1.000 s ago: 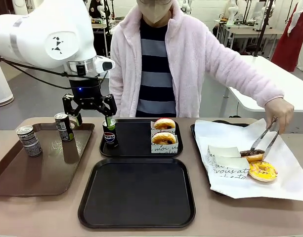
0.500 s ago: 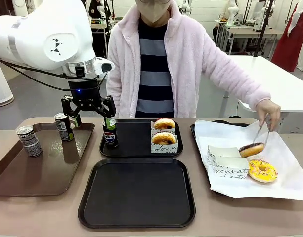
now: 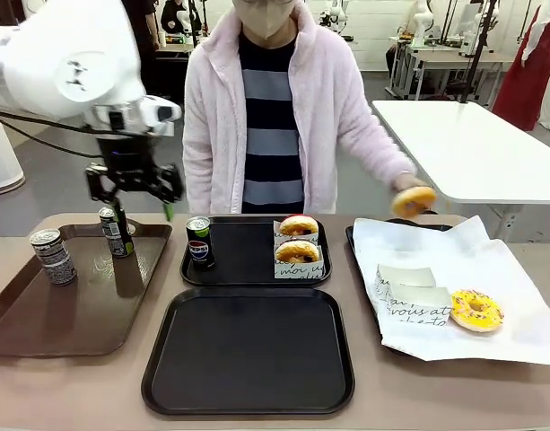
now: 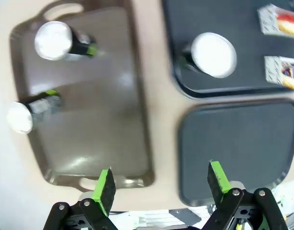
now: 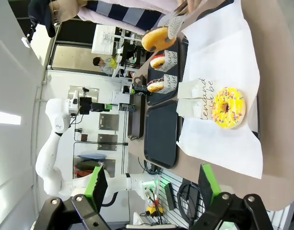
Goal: Set up donuts and drinks on trays.
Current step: Pick up one Pepsi coke from the Handle tray and place it on the Flat Tray without a Pepsi coke.
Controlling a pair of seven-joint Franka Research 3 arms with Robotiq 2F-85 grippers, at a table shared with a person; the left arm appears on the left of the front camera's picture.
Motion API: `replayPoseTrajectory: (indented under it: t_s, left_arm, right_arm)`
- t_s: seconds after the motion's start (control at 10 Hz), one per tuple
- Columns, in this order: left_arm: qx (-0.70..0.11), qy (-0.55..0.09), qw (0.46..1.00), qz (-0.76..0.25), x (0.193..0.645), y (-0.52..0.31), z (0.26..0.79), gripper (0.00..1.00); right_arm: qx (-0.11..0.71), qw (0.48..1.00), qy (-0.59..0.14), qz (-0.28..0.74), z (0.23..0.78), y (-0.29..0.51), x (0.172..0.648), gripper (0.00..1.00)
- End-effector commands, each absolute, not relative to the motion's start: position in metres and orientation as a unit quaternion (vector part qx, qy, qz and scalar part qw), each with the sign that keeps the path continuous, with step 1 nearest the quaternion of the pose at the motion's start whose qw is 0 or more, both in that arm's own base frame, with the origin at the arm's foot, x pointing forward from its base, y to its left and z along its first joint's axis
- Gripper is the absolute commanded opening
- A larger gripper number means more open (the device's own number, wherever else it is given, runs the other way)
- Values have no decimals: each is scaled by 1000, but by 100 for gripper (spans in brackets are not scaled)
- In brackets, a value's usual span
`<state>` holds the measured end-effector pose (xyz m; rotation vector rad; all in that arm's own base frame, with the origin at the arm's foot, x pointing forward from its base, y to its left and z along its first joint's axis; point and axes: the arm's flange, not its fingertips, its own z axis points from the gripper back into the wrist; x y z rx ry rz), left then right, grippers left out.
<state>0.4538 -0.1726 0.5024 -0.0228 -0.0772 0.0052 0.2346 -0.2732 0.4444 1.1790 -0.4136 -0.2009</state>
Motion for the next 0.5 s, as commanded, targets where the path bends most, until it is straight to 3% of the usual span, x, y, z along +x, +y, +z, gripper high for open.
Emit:
replayPoseTrajectory:
  t_s: [0.0,0.2,0.4]
  left_arm:
    - [-35,-46,998,24,462,-109,507,100]
    - [-20,-38,999,9,494,-64,528,100]
    - [-7,-48,998,32,474,-26,518,100]
  right_arm:
    - [556,802,-201,-86,444,-274,235,100]
    - [556,802,-201,-86,444,-274,235,100]
    - [556,802,-201,-86,444,-274,235,100]
